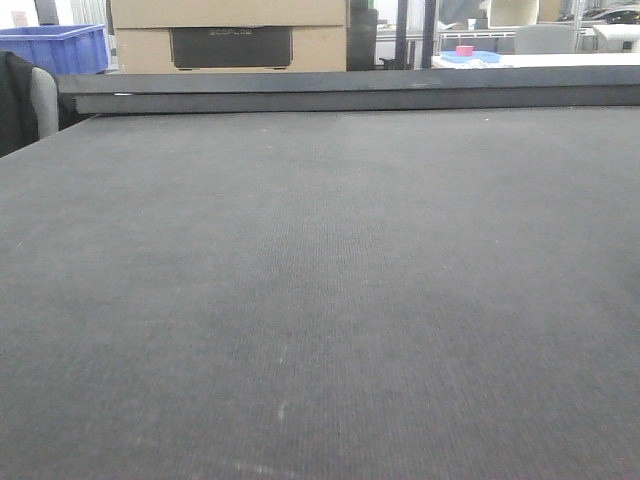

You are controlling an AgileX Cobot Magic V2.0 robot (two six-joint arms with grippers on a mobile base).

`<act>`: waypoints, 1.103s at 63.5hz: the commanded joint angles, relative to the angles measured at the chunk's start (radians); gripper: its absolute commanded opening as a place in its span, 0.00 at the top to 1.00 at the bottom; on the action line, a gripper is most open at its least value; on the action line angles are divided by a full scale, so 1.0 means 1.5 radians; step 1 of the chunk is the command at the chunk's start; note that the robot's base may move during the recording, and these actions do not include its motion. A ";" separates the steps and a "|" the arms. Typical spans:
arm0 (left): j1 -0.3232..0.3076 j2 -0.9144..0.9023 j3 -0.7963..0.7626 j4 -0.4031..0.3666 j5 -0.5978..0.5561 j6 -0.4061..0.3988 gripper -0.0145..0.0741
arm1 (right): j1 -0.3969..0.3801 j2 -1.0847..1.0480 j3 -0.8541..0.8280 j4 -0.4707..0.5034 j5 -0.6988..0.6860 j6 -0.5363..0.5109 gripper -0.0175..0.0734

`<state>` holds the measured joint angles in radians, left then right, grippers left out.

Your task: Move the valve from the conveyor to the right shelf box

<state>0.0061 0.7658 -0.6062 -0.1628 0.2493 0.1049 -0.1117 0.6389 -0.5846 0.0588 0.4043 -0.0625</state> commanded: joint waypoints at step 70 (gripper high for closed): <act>0.001 -0.008 -0.003 0.000 -0.038 0.001 0.96 | -0.003 -0.007 -0.005 -0.004 -0.051 -0.005 0.99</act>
<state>0.0081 0.7641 -0.6047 -0.1615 0.2478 0.1049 -0.1117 0.6389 -0.5846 0.0605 0.4043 -0.0625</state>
